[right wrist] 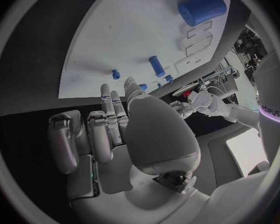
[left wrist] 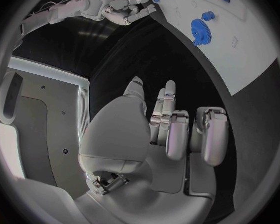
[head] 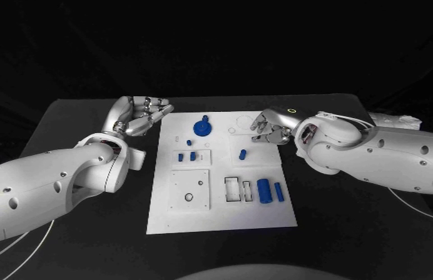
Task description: Assemble the parts on the task board
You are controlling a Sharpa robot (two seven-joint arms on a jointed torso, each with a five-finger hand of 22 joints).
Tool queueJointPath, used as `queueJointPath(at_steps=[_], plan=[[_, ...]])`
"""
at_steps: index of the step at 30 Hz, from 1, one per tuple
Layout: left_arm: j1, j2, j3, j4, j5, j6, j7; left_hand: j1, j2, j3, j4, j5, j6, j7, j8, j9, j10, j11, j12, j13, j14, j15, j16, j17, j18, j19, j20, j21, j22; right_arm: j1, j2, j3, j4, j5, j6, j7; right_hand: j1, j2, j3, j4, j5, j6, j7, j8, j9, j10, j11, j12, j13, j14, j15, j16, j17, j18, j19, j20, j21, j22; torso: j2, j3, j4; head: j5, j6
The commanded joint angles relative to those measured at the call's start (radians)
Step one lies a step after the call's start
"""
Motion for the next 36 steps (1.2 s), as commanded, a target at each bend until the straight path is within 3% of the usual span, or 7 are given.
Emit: queueJointPath(at_steps=[1, 5, 9, 15, 20, 23, 36], plan=[[0.000, 0.002, 0.001, 0.001, 0.005, 0.006, 0.009, -0.003, 0.009, 0.001, -0.003, 0.000, -0.005, -0.002, 0.000, -0.001, -0.004, 0.005, -0.007, -0.001, 0.102, 0.001, 0.003, 0.263, -0.015, 0.105, -0.001, 0.002, 0.263, -0.001, 0.005, 0.000, -0.003, -0.050, 0.065, -0.054, 0.014, 0.000, 0.005, -0.003, -0.005, 0.002, -0.008, -0.003, -0.002, -0.006, 0.003, -0.008, -0.001, 0.104, 0.008, 0.004, 0.263, -0.007, 0.105, 0.010, 0.004, 0.263, 0.000, 0.0001, 0.0001, -0.001, -0.001], [-0.001, 0.003, 0.000, 0.000, 0.005, 0.006, 0.009, -0.001, 0.012, 0.001, -0.003, 0.000, -0.004, -0.003, 0.000, -0.001, -0.004, 0.005, -0.007, -0.001, 0.102, 0.001, 0.003, 0.263, -0.015, 0.105, -0.001, 0.002, 0.263, -0.001, 0.014, 0.000, -0.009, -0.067, 0.077, -0.062, 0.029, -0.004, 0.010, -0.015, -0.004, 0.007, -0.018, -0.002, -0.006, 0.000, -0.003, -0.010, 0.000, 0.104, 0.006, 0.004, 0.263, -0.007, 0.105, 0.011, 0.004, 0.263, 0.000, -0.0004, 0.0000, 0.000, -0.007], [-0.001, 0.004, 0.000, 0.000, 0.005, 0.007, 0.010, 0.000, 0.015, 0.000, -0.003, 0.000, -0.003, -0.003, 0.001, -0.001, -0.003, 0.005, -0.007, -0.001, 0.102, 0.000, 0.003, 0.263, -0.015, 0.105, -0.001, 0.002, 0.263, -0.001, 0.019, 0.000, -0.010, -0.085, 0.095, -0.077, 0.037, -0.006, 0.015, -0.021, -0.004, 0.015, -0.025, 0.000, -0.007, 0.006, -0.008, -0.012, 0.000, 0.104, 0.002, 0.004, 0.263, -0.007, 0.105, 0.009, 0.004, 0.263, 0.001, 0.0000, 0.0017, -0.002, -0.006], [-0.001, 0.005, 0.000, 0.000, 0.005, 0.008, 0.009, 0.001, 0.019, 0.000, -0.003, 0.000, -0.001, -0.003, 0.001, 0.000, -0.003, 0.004, -0.007, -0.001, 0.102, 0.000, 0.003, 0.263, -0.015, 0.105, -0.001, 0.002, 0.263, -0.002, 0.028, 0.000, -0.012, -0.094, 0.111, -0.087, 0.040, -0.006, 0.021, -0.023, -0.004, 0.028, -0.029, 0.002, -0.009, 0.017, -0.019, -0.013, -0.001, 0.104, -0.006, 0.004, 0.263, -0.007, 0.105, 0.004, 0.004, 0.263, 0.000, -0.0003, -0.0005, 0.004, -0.007], [-0.001, 0.009, 0.000, -0.001, 0.005, 0.011, 0.009, 0.005, 0.026, 0.000, -0.004, 0.000, 0.001, -0.004, 0.002, 0.000, -0.001, 0.003, -0.007, 0.000, 0.102, 0.000, 0.003, 0.263, -0.015, 0.105, -0.001, 0.002, 0.263, -0.002, 0.033, 0.000, -0.016, -0.096, 0.113, -0.088, 0.039, -0.005, 0.023, -0.021, -0.005, 0.031, -0.030, 0.002, -0.011, 0.023, -0.022, -0.013, 0.000, 0.104, -0.009, 0.004, 0.263, -0.007, 0.105, 0.001, 0.004, 0.263, 0.001, -0.0009, 0.0024, 0.004, -0.010], [-0.001, 0.011, 0.000, -0.002, 0.005, 0.012, 0.009, 0.007, 0.027, 0.000, -0.004, 0.000, 0.001, -0.005, 0.002, 0.000, 0.000, 0.003, -0.007, 0.000, 0.102, -0.001, 0.003, 0.263, -0.015, 0.105, -0.001, 0.002, 0.263, -0.002, 0.036, 0.000, -0.018, -0.097, 0.114, -0.088, 0.039, -0.005, 0.024, -0.021, -0.005, 0.033, -0.031, 0.002, -0.011, 0.025, -0.024, -0.013, -0.001, 0.104, -0.011, 0.004, 0.263, -0.007, 0.105, -0.001, 0.004, 0.263, 0.000, -0.0011, 0.0001, 0.006, -0.011], [-0.001, 0.015, 0.000, -0.005, 0.005, 0.016, 0.009, 0.011, 0.032, 0.000, -0.004, 0.000, 0.003, -0.005, 0.003, 0.000, 0.000, 0.003, -0.008, 0.000, 0.102, -0.001, 0.003, 0.263, -0.015, 0.105, -0.001, 0.002, 0.263, -0.003, 0.044, 0.000, -0.024, -0.097, 0.142, -0.114, 0.052, -0.005, 0.048, -0.021, -0.005, 0.063, -0.031, 0.005, -0.016, 0.052, -0.055, -0.023, -0.002, 0.104, -0.040, 0.004, 0.263, -0.007, 0.105, -0.028, 0.004, 0.263, 0.000, -0.0003, 0.0003, 0.006, -0.012]])
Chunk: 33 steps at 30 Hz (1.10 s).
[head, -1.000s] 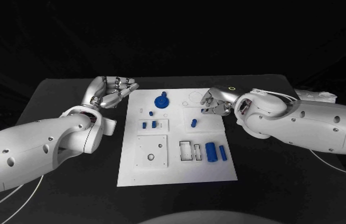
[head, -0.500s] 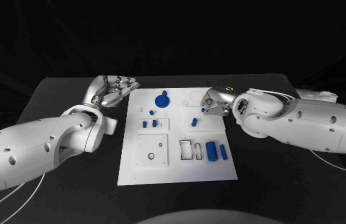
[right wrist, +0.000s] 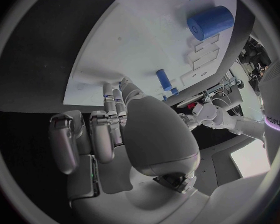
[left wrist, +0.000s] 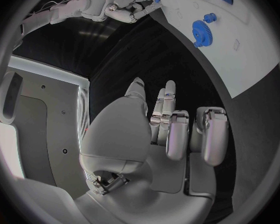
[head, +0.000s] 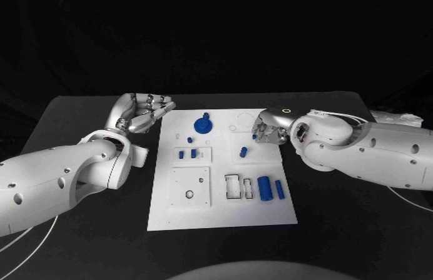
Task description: Assemble the parts on the task board
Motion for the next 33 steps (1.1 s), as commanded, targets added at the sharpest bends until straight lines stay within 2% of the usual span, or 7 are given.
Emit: queueJointPath(at_steps=[1, 23, 33], plan=[[0.000, 0.003, 0.001, 0.001, 0.003, 0.014, 0.009, -0.001, 0.012, 0.000, -0.004, 0.000, 0.003, -0.005, 0.003, 0.000, 0.000, 0.002, -0.004, 0.000, 0.102, -0.001, 0.003, 0.263, -0.015, 0.105, -0.001, 0.002, 0.263, -0.002, 0.003, -0.001, -0.003, -0.017, 0.033, -0.022, 0.008, 0.002, 0.007, 0.000, -0.005, 0.010, 0.001, 0.005, -0.002, 0.005, -0.008, -0.007, 0.000, 0.104, -0.009, 0.004, 0.263, -0.007, 0.104, -0.010, 0.004, 0.263, 0.000, 0.0005, 0.0005, 0.000, 0.002], [0.000, 0.001, 0.001, -0.001, 0.003, 0.014, 0.009, 0.001, 0.015, 0.000, -0.003, 0.000, 0.003, -0.005, 0.003, 0.000, 0.000, 0.002, -0.004, 0.000, 0.102, -0.002, 0.003, 0.263, -0.015, 0.105, -0.001, 0.002, 0.263, -0.004, 0.026, -0.001, -0.022, -0.006, 0.047, -0.026, 0.002, -0.003, 0.011, 0.007, -0.005, 0.013, 0.004, 0.001, -0.005, 0.015, -0.013, -0.012, 0.000, 0.104, -0.019, 0.004, 0.263, -0.007, 0.104, -0.020, 0.004, 0.263, -0.001, 0.0005, 0.0002, 0.003, 0.002], [0.000, 0.000, 0.001, -0.003, 0.003, 0.013, 0.009, 0.003, 0.017, 0.000, -0.004, 0.000, 0.004, -0.005, 0.003, 0.000, 0.000, 0.002, -0.005, 0.000, 0.102, -0.002, 0.003, 0.263, -0.015, 0.105, -0.001, 0.002, 0.263, -0.004, 0.031, -0.001, -0.019, -0.001, 0.066, -0.027, 0.003, -0.004, 0.018, 0.009, -0.005, 0.029, -0.003, 0.005, -0.006, 0.028, -0.018, -0.015, 0.001, 0.104, -0.026, 0.004, 0.263, -0.007, 0.104, -0.028, 0.004, 0.263, 0.000, 0.0002, -0.0002, 0.002, 0.002]])
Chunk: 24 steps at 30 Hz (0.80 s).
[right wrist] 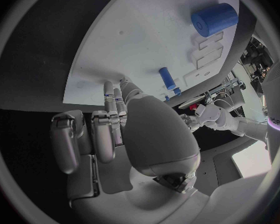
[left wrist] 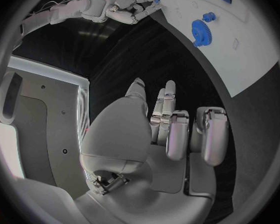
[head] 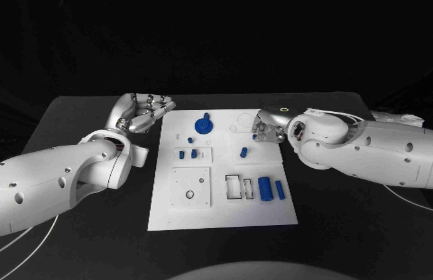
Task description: Assemble the parts on the task board
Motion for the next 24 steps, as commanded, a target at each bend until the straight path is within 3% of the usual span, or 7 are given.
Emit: queueJointPath(at_steps=[1, 16, 24], plan=[[0.000, 0.001, 0.001, 0.000, 0.003, 0.012, 0.009, 0.004, 0.011, 0.000, -0.004, 0.000, 0.004, -0.005, 0.003, 0.000, 0.000, 0.002, -0.005, 0.000, 0.102, -0.002, 0.003, 0.263, -0.015, 0.105, -0.001, 0.002, 0.263, -0.007, 0.004, -0.005, 0.002, 0.004, 0.052, -0.006, 0.003, -0.005, 0.008, -0.002, -0.005, 0.008, -0.002, 0.005, -0.002, 0.009, -0.003, -0.008, -0.001, 0.107, -0.009, 0.004, 0.263, -0.007, 0.105, -0.007, 0.004, 0.263, 0.000, -0.0001, -0.0002, 0.000, 0.000], [0.000, 0.003, 0.001, -0.007, 0.003, 0.014, 0.008, 0.005, 0.012, 0.000, -0.003, 0.000, 0.004, -0.006, 0.003, 0.000, 0.000, 0.002, -0.005, 0.000, 0.102, -0.002, 0.003, 0.263, -0.015, 0.105, -0.001, 0.002, 0.263, -0.008, 0.006, -0.005, 0.003, 0.004, 0.059, -0.006, 0.016, -0.007, 0.021, -0.007, -0.006, 0.024, -0.017, 0.008, -0.002, 0.015, -0.009, -0.015, -0.001, 0.107, -0.018, 0.004, 0.263, -0.007, 0.105, -0.016, 0.004, 0.263, 0.000, 0.0001, 0.0000, -0.002, 0.001], [0.000, 0.004, 0.001, -0.012, 0.003, 0.015, 0.008, 0.005, 0.012, 0.000, -0.003, 0.000, 0.004, -0.006, 0.003, 0.000, 0.000, 0.002, -0.005, 0.000, 0.102, -0.002, 0.003, 0.263, -0.015, 0.105, -0.001, 0.002, 0.263, -0.008, 0.006, -0.005, 0.007, 0.004, 0.061, -0.004, 0.023, -0.020, 0.024, -0.014, -0.006, 0.024, -0.021, 0.004, -0.005, 0.018, -0.011, -0.017, -0.001, 0.107, -0.020, 0.004, 0.263, -0.007, 0.105, -0.020, 0.004, 0.263, 0.000, -0.0001, 0.0003, -0.002, 0.001]])
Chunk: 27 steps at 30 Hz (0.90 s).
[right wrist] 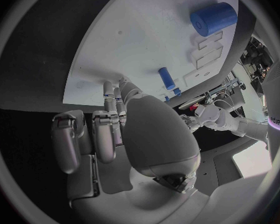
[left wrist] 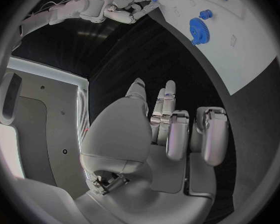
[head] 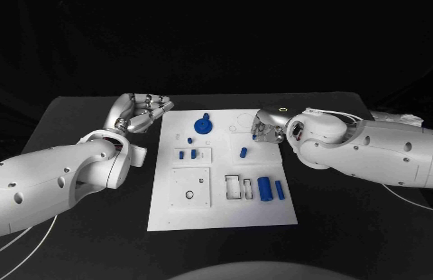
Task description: Assemble the parts on the task board
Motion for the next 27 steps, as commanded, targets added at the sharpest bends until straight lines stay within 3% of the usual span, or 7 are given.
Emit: queueJointPath(at_steps=[1, 16, 27], plan=[[0.000, 0.003, 0.001, -0.001, 0.003, 0.015, 0.008, 0.001, 0.008, 0.000, -0.003, 0.000, 0.004, -0.006, 0.003, 0.000, 0.000, 0.002, -0.005, 0.000, 0.102, -0.002, 0.003, 0.263, -0.015, 0.105, -0.001, 0.002, 0.263, -0.009, 0.004, -0.007, 0.005, 0.004, 0.050, 0.003, 0.008, -0.008, 0.006, -0.002, -0.006, 0.005, -0.003, -0.001, -0.002, 0.004, -0.004, -0.004, -0.001, 0.104, -0.010, 0.004, 0.263, -0.007, 0.105, -0.006, 0.004, 0.263, 0.000, 0.0000, 0.0004, 0.000, 0.000], [0.000, 0.007, 0.001, -0.009, 0.003, 0.020, 0.006, 0.003, 0.011, 0.000, -0.003, 0.000, 0.004, -0.006, 0.003, 0.000, 0.001, 0.002, -0.005, 0.000, 0.102, -0.002, 0.003, 0.263, -0.015, 0.105, -0.001, 0.002, 0.263, -0.010, 0.005, -0.007, 0.008, 0.004, 0.055, 0.001, 0.014, -0.023, 0.012, -0.008, -0.006, -0.006, 0.000, -0.009, -0.008, 0.012, -0.001, -0.003, 0.002, 0.104, 0.000, 0.004, 0.263, -0.007, 0.105, -0.002, 0.004, 0.263, 0.000, 0.0000, 0.0000, 0.001, 0.003], [0.000, 0.009, 0.001, -0.012, 0.003, 0.022, 0.005, 0.003, 0.011, 0.000, -0.003, 0.000, 0.004, -0.006, 0.003, 0.000, 0.001, 0.002, -0.005, 0.000, 0.102, -0.002, 0.003, 0.263, -0.015, 0.105, -0.001, 0.002, 0.263, -0.011, 0.005, -0.007, 0.005, 0.004, 0.063, -0.010, 0.011, -0.017, 0.023, -0.003, -0.005, 0.014, 0.012, 0.000, -0.006, 0.010, -0.001, -0.005, 0.001, 0.104, 0.001, 0.004, 0.263, -0.007, 0.105, 0.000, 0.004, 0.263, 0.000, 0.0003, -0.0001, -0.001, 0.003]])
